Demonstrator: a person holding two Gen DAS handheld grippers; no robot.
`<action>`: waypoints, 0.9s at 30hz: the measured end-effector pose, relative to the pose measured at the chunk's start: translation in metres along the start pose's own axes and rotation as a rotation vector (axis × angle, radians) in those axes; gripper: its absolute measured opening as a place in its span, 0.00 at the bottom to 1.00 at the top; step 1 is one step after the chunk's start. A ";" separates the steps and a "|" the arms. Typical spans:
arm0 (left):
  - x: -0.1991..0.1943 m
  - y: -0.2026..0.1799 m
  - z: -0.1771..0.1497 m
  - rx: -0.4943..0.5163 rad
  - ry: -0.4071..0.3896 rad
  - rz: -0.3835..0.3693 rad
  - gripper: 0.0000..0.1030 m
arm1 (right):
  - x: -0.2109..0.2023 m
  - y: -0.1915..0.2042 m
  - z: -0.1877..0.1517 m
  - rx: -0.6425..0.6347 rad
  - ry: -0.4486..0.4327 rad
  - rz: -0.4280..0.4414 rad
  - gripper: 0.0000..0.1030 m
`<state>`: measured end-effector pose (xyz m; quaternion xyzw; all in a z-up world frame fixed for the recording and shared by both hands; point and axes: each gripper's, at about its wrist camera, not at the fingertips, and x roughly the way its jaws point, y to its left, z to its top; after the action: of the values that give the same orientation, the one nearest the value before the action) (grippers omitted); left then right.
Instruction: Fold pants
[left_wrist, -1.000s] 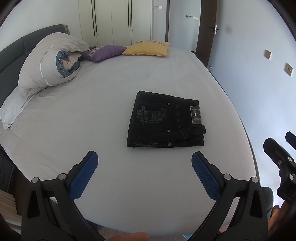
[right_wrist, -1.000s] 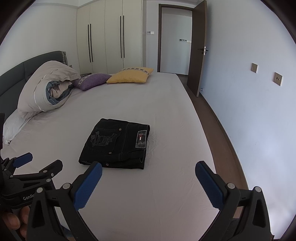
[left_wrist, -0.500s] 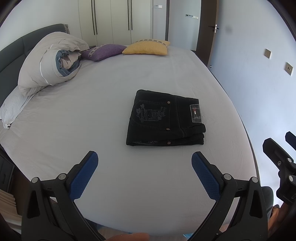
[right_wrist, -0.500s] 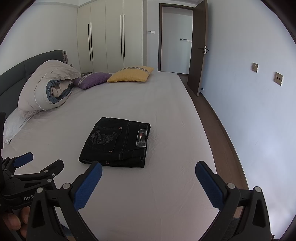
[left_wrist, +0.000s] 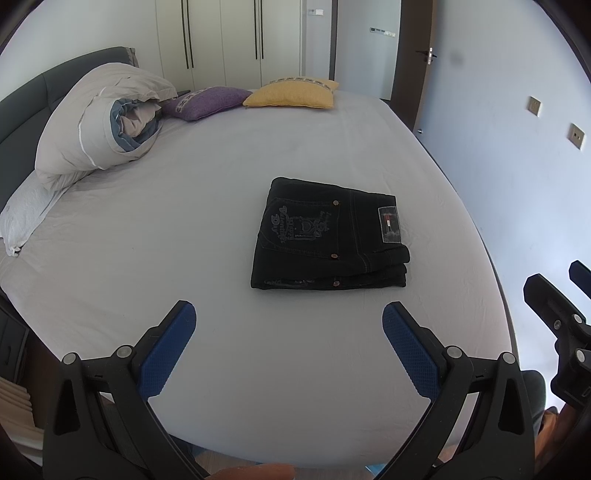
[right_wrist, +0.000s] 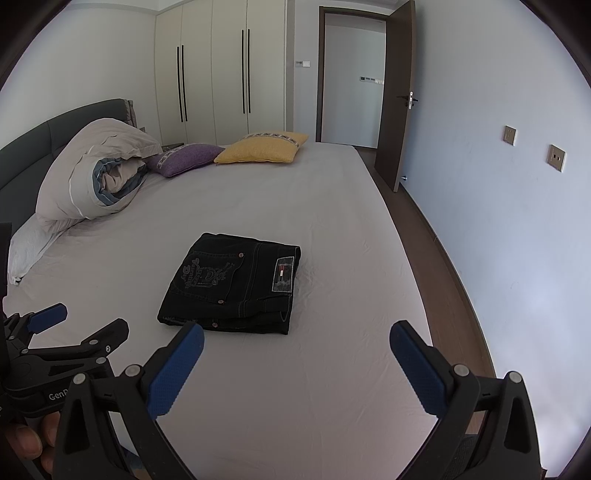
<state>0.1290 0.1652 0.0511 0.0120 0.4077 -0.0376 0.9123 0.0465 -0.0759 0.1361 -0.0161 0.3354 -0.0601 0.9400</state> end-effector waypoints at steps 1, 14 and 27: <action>0.000 0.000 0.000 0.000 0.000 0.000 1.00 | 0.000 0.000 0.000 -0.001 0.001 0.001 1.00; 0.001 0.001 -0.004 0.000 0.011 -0.004 1.00 | 0.003 0.000 -0.002 -0.007 0.002 0.002 1.00; -0.001 0.005 -0.004 0.012 -0.001 -0.009 1.00 | 0.007 -0.003 -0.008 -0.007 0.011 0.003 1.00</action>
<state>0.1254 0.1707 0.0493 0.0156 0.4069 -0.0444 0.9123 0.0462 -0.0792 0.1257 -0.0187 0.3406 -0.0575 0.9382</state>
